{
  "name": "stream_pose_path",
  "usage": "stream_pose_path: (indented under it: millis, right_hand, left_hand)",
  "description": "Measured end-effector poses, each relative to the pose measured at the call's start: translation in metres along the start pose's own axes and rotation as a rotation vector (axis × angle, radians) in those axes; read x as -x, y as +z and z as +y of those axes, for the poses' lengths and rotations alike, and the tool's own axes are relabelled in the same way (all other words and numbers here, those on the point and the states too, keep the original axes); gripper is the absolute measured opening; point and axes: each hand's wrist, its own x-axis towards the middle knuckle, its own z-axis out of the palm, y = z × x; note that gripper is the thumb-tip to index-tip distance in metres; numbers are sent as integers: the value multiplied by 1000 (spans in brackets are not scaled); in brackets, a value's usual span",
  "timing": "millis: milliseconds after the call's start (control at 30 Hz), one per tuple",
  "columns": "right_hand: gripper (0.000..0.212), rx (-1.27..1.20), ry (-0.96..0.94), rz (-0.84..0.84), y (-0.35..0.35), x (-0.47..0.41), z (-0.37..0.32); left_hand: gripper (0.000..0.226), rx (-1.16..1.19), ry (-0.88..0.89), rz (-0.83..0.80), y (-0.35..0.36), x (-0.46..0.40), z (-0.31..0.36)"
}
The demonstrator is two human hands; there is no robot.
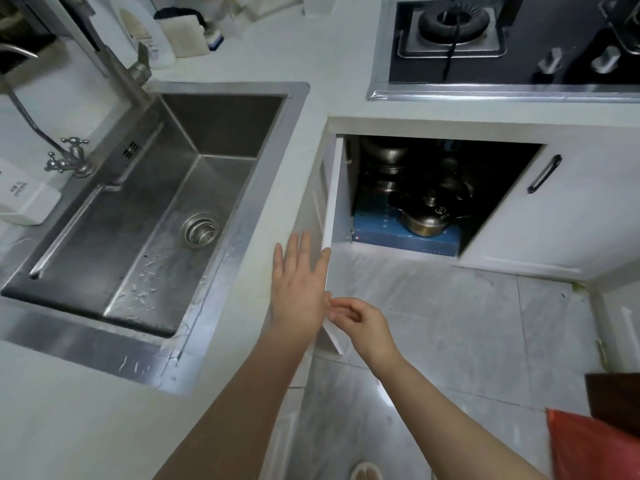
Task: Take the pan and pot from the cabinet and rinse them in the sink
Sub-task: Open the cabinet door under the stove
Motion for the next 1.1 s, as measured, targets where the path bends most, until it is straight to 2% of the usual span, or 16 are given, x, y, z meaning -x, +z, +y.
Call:
stream_pose_path:
  millis: [133,333,600,700,833,1000,1100]
  right_hand:
    - [18,7,9,46,4,-7,-2]
    - [18,83,-32,54,-9,-19,-12]
    - [18,214,-46,120,-77,-28,-21]
    - [21,267,-48,146,-113,-31,-28]
    - [26,382,-71,204,-171,-33,-39]
    - [40,482,-42,295,-251,-36,-55]
    - [42,540,-26,341,-297,-40,-64]
  left_hand:
    - [76,-63,-49,-26,1,-2,-9]
    - [61,-13,-71,-29,4,-8,-6]
    - [57,-4,-106,81,4,-15,20]
    - [56,155,-23,157,3,-28,56]
    - [54,449,-41,-2,-1,-51,126]
    - [55,580,-51,-151,4,-78,204]
    - [55,604,-48,-187,7,-94,246]
